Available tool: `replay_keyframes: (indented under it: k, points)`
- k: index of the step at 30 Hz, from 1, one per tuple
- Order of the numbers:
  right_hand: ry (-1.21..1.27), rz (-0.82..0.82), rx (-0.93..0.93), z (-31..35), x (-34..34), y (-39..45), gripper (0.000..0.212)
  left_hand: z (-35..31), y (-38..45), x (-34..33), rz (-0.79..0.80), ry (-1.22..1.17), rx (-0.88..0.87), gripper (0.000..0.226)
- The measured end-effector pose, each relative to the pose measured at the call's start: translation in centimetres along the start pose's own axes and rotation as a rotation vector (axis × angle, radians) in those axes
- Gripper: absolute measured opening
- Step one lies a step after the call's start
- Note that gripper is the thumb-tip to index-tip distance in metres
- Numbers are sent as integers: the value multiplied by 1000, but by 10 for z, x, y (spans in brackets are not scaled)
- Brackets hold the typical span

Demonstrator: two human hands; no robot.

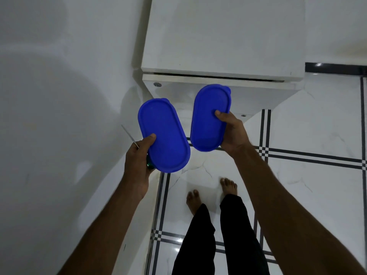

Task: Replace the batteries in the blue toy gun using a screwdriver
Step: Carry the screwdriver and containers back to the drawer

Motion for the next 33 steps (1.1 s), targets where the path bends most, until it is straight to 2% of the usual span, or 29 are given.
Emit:
replay_keyframes:
  k: [3,5,8,11,14,17,20,23,26,30,33]
  points:
    - [-36,-6,-39,-14,1,-29,52,1,-9,6,-10,24,10,25]
    - [-70,-13,-84,-24,1,-49,49,1,-18,9,-8,39,13,40]
    - [-106,-15,-164,-40,2,-77,62,1,-34,13,4,82,18,57]
    - [-141,-54,-231,-54,2,-101,82,10,-51,26,-32,119,47,31]
    - [-150,-110,-249,-65,4,-121,69,17,-67,43,-63,128,60,15]
    - [-136,-143,-271,-66,0,-137,57,9,-78,49,-44,113,43,25]
    - [-174,-151,-260,-54,-9,-151,47,-13,-81,35,34,101,-31,31]
    - [-244,-184,-239,-31,-19,-161,49,-32,-70,9,48,166,-72,30]
    - [-342,-292,-179,3,-25,-161,48,-46,-48,-18,73,263,-83,31]
    - [-445,-442,-90,53,-18,-146,35,-54,-10,-44,147,379,-24,36]
    - [-511,-462,-162,82,-5,-122,37,-56,13,-58,175,442,80,46]
Point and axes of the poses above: each hand's wrist, its own y-axis towards the middle knuckle, its own x-axis out of the back of the hand, z = x × y, the point moved 5 cm from there along y, towards the middle knuckle
